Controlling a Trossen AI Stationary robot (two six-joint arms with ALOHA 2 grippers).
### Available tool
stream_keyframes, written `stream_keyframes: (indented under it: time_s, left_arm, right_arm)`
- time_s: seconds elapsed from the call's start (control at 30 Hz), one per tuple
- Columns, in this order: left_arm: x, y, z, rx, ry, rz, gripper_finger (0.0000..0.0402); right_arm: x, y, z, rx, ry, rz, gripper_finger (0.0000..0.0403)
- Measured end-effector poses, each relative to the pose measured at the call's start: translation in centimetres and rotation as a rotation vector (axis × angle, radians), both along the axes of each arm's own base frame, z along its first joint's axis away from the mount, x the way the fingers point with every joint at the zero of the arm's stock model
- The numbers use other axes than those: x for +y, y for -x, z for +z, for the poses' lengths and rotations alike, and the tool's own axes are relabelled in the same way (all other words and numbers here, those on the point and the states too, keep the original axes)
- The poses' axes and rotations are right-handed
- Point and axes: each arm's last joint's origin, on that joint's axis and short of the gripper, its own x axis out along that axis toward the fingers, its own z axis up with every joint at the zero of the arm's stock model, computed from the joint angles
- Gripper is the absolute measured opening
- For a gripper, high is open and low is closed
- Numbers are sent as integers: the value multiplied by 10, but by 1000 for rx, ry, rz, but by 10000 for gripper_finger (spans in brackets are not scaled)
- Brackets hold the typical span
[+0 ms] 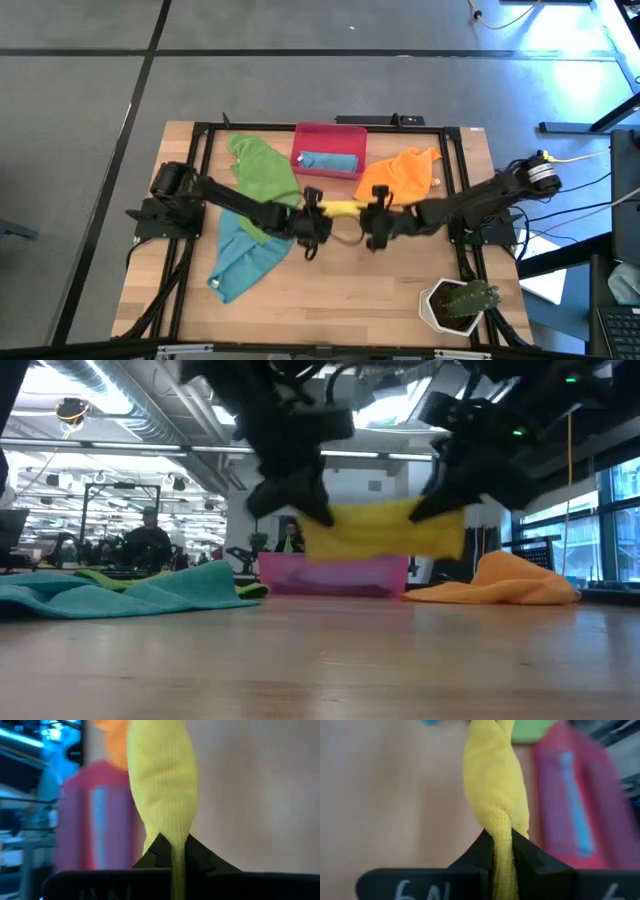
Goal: Roll microfiber towels into tight, uniform cylinder then place into a basket
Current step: Put the yellow microfiber towel into the red bin
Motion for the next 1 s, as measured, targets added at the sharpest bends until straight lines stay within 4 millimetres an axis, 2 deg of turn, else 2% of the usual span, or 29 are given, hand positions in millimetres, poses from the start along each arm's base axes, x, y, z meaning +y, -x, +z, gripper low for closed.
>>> stream_keyframes:
  time_s: [0.27, 0.53, 0.67, 0.83, 1.0]
  left_arm:
    - [67, 6, 46, -45, -93, 88, 1]
    - [139, 17, 48, -13, -35, 148, 1]
    - [169, 25, 46, 1, -4, 163, 0]
    - [204, 37, 46, -20, 60, 160, 0]
    - [232, 42, 32, -30, 97, 183, 0]
  right_arm:
    - [-63, 0, 28, -61, 107, -84, 36]
    - [-130, -3, 33, -178, 76, -118, 36]
    - [-161, -4, 24, -211, 43, -110, 36]
    - [-193, -10, 2, -211, 23, -116, 36]
    - [-222, -24, -15, -164, -2, -136, 36]
